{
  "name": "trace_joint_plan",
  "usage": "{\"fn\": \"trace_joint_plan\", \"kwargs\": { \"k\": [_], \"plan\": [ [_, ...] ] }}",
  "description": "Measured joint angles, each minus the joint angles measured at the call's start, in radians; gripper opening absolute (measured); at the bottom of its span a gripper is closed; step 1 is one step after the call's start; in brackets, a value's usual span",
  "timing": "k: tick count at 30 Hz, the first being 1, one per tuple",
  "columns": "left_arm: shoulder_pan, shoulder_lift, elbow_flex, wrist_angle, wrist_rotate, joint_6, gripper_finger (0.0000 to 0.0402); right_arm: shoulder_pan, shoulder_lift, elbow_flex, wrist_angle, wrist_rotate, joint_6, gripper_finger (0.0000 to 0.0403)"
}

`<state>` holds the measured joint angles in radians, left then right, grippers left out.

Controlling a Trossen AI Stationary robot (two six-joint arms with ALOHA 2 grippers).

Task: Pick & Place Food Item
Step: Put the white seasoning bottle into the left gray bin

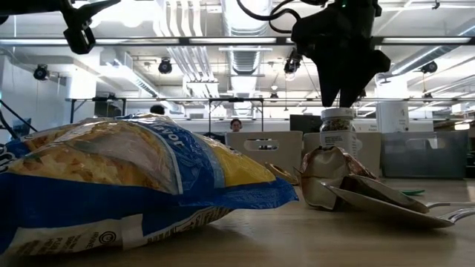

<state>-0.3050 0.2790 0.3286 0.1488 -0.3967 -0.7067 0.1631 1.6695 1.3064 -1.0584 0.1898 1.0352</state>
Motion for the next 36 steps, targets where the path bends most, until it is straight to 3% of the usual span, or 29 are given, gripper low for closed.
{"fn": "trace_joint_plan", "kwargs": {
  "k": [36],
  "plan": [
    [0.0, 0.0, 0.0, -0.019, 0.009, -0.001, 0.0197, -0.011, -0.019, -0.004, -0.002, -0.033, 0.04, 0.0235]
  ]
}}
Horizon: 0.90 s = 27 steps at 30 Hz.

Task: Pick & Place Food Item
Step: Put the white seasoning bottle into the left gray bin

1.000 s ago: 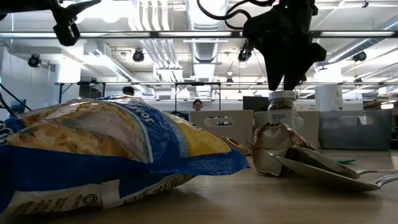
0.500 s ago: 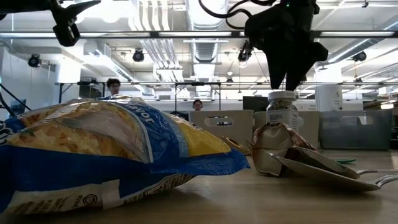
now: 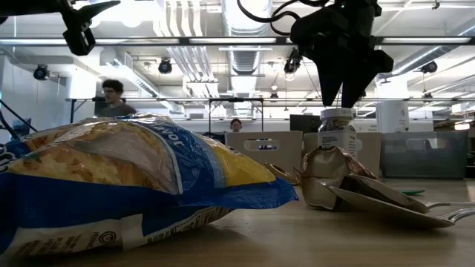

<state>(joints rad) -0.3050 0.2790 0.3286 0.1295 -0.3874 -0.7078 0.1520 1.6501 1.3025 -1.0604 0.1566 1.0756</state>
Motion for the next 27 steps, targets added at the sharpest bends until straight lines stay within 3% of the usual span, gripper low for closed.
{"fn": "trace_joint_plan", "kwargs": {
  "k": [11, 18, 27],
  "plan": [
    [0.0, 0.0, 0.0, 0.0, 0.0, 0.0, 0.0197, 0.0, -0.001, 0.005, -0.008, 0.0, -0.013, 0.0235],
    [0.0, 0.0, 0.0, 0.0, 0.0, 0.0, 0.0197, 0.0, -0.001, 0.082, -0.034, 0.047, -0.07, 0.0242],
    [0.0, 0.0, 0.0, 0.0, 0.005, 0.0, 0.0197, -0.002, -0.001, 0.118, -0.057, 0.089, -0.104, 0.0342]
  ]
}}
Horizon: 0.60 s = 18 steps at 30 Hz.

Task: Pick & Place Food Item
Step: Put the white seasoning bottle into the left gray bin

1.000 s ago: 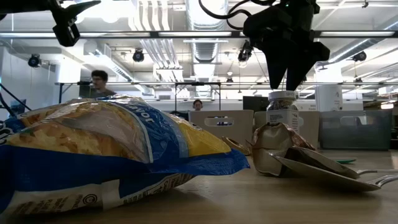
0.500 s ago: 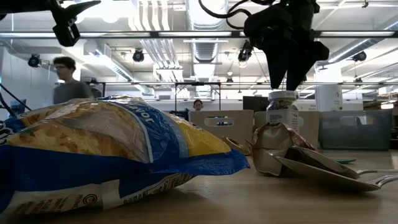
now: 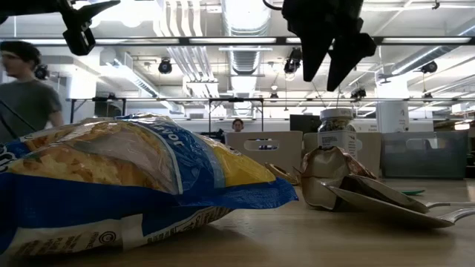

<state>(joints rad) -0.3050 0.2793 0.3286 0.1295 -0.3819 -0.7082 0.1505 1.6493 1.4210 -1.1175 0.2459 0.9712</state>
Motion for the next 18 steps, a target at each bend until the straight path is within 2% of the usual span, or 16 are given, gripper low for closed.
{"fn": "trace_joint_plan", "kwargs": {
  "k": [3, 6, 10, 18],
  "plan": [
    [0.0, 0.0, 0.0, 0.0, 0.001, 0.0, 0.0197, 0.0, 0.0, -0.012, -0.004, -0.001, -0.014, 0.0373],
    [0.0, 0.0, 0.0, 0.0, 0.001, 0.0, 0.0197, 0.0, 0.0, -0.019, -0.005, -0.033, -0.035, 0.0388],
    [0.0, 0.0, 0.0, 0.0, 0.001, 0.0, 0.0197, 0.0, 0.0, -0.022, -0.003, -0.06, -0.092, 0.0392],
    [0.0, 0.0, 0.0, 0.0, 0.001, 0.0, 0.0197, -0.01, 0.019, -0.031, -0.003, -0.06, -0.1, 0.0393]
  ]
}}
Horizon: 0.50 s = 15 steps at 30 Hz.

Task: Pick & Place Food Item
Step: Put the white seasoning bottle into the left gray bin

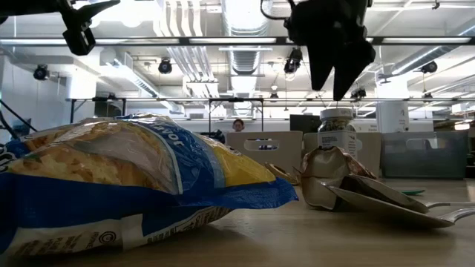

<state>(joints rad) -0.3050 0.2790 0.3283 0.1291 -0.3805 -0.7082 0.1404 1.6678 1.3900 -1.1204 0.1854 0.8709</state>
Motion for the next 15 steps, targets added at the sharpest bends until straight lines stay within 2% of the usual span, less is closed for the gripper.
{"fn": "trace_joint_plan", "kwargs": {
  "k": [15],
  "plan": [
    [0.0, 0.0, 0.0, 0.0, 0.008, -0.007, 0.0197, -0.016, 0.032, -0.032, -0.043, 0.039, 0.0, 0.0393]
  ]
}}
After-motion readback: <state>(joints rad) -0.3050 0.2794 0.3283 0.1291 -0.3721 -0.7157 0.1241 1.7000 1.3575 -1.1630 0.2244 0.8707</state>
